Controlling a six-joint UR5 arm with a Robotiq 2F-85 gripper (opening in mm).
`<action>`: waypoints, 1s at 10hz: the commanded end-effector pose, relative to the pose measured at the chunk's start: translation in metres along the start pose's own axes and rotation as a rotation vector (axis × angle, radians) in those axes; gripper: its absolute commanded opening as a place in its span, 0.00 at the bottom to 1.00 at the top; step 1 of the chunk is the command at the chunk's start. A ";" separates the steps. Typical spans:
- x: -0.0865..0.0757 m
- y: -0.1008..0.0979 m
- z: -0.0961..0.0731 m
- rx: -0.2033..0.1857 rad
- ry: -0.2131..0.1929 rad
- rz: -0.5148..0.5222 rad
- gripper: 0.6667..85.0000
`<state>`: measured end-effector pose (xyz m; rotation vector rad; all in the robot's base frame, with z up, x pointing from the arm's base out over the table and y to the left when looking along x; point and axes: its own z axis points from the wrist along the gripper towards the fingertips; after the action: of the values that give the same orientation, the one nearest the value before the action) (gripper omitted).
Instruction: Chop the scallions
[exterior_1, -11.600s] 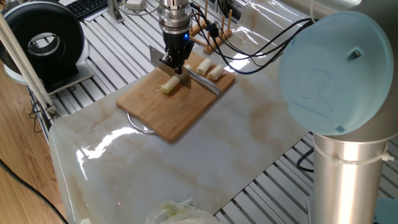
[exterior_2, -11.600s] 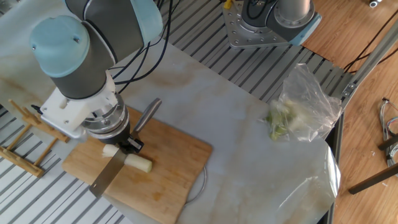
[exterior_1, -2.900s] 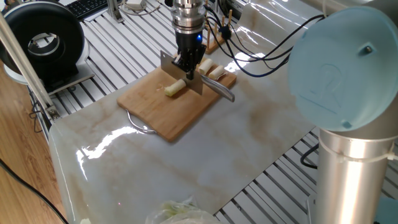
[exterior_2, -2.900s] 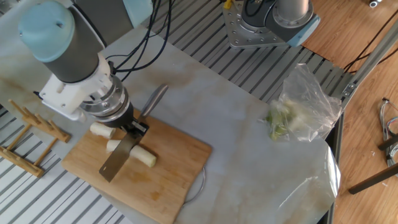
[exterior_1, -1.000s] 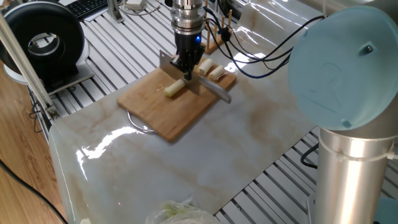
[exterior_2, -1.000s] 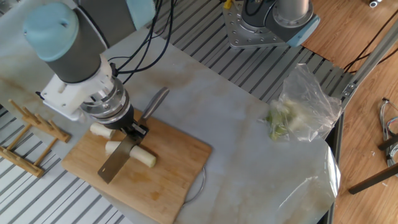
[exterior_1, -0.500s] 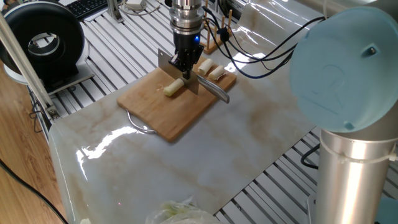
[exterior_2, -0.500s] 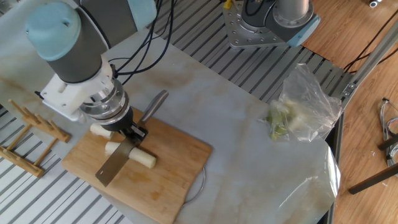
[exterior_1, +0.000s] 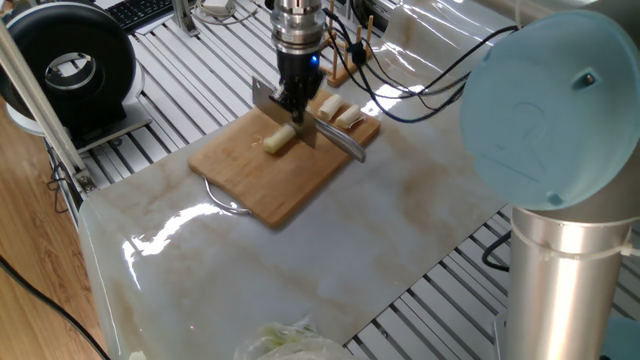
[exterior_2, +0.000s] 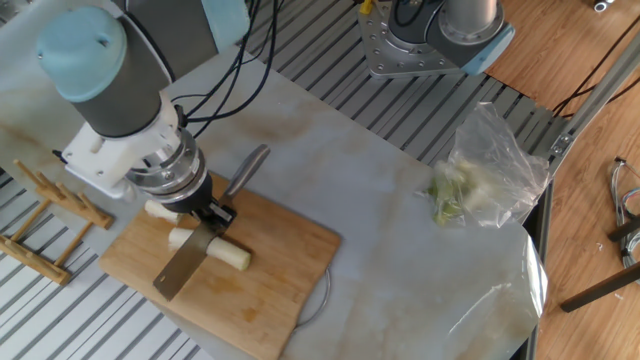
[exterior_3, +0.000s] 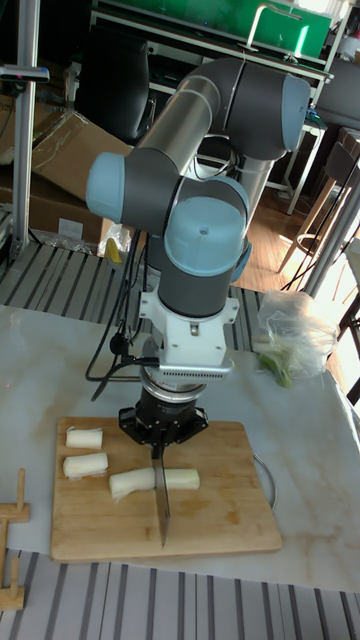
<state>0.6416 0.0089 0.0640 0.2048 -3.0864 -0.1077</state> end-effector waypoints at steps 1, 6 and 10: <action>-0.013 0.004 0.001 0.007 -0.038 0.012 0.01; -0.010 0.006 0.012 0.000 -0.014 0.006 0.01; -0.017 0.011 -0.011 -0.005 0.014 0.003 0.01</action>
<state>0.6533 0.0178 0.0633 0.2028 -3.0854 -0.0965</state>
